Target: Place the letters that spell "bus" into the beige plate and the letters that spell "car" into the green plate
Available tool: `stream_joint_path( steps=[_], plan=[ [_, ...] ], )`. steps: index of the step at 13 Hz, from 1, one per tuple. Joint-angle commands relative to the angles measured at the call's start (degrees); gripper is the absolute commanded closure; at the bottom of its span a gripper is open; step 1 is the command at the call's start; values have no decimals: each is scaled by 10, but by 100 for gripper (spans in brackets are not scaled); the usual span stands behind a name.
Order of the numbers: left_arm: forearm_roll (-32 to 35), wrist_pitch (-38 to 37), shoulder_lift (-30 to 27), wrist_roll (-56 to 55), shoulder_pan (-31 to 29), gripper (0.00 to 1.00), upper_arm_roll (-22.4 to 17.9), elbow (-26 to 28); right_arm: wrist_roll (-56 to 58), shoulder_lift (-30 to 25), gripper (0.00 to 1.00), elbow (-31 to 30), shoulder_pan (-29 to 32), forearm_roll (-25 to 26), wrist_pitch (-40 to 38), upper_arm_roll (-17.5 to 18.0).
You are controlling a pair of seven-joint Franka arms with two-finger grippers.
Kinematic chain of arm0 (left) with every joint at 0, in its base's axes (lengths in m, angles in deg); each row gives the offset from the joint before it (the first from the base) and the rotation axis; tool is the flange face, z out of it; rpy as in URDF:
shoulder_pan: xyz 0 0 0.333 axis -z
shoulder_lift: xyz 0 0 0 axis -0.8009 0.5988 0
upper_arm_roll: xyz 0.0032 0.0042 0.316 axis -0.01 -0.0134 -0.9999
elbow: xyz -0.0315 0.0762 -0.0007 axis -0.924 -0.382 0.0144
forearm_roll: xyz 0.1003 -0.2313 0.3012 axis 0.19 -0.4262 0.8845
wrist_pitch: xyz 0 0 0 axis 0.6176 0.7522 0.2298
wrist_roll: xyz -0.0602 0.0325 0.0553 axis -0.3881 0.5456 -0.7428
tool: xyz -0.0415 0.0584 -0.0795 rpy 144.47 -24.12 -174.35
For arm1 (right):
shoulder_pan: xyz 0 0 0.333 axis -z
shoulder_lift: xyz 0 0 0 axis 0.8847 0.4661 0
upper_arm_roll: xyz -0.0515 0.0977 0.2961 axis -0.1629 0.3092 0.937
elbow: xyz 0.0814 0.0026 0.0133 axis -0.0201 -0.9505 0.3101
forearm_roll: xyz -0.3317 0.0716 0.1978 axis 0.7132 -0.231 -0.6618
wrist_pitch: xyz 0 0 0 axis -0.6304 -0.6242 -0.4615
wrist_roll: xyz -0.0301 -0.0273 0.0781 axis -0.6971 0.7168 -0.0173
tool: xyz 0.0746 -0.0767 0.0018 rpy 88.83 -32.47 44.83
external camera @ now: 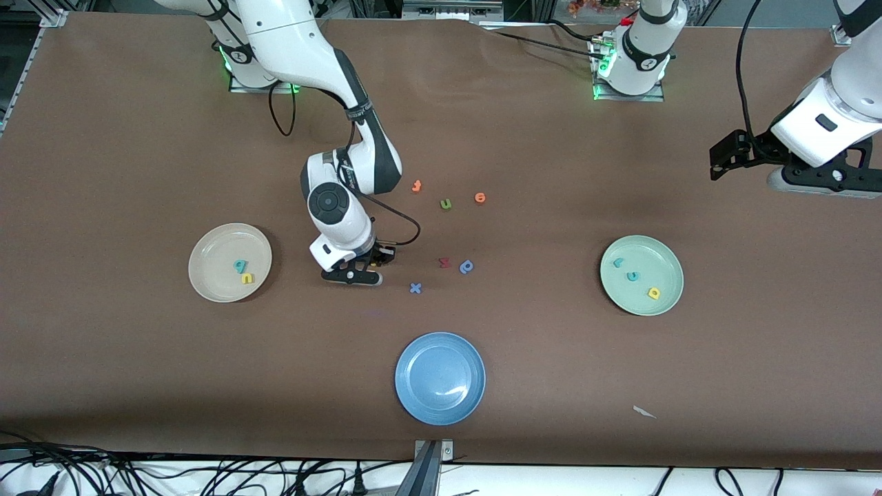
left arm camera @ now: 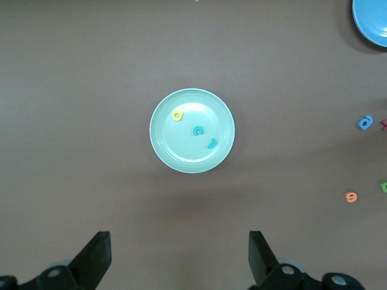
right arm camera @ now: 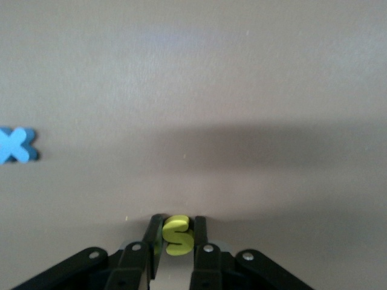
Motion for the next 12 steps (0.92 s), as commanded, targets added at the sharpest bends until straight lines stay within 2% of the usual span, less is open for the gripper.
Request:
stream_joint_path(
  steps=[1,3,5,8,10,12],
  plan=[
    [-16,0,4,1,-1,0,0,-6,62,1,91,58,18,-5,-107,-43],
    [-16,0,4,1,0,0,0,-6,147,-8,91,40,17,-6,-134,-88],
    [-17,-1,4,2,-1,0,0,-5,228,-31,91,-6,17,-6,-130,-120],
    [-21,-2,4,1,0,0,1,-6,372,-97,91,-108,16,-6,-100,-167],
    [-21,-3,3,2,-1,0,1,-6,458,-107,90,-137,16,-5,-99,-206],
    [-21,-5,1,2,-4,0,1,-6,542,-106,90,-175,17,-6,-51,-231]
  ],
)
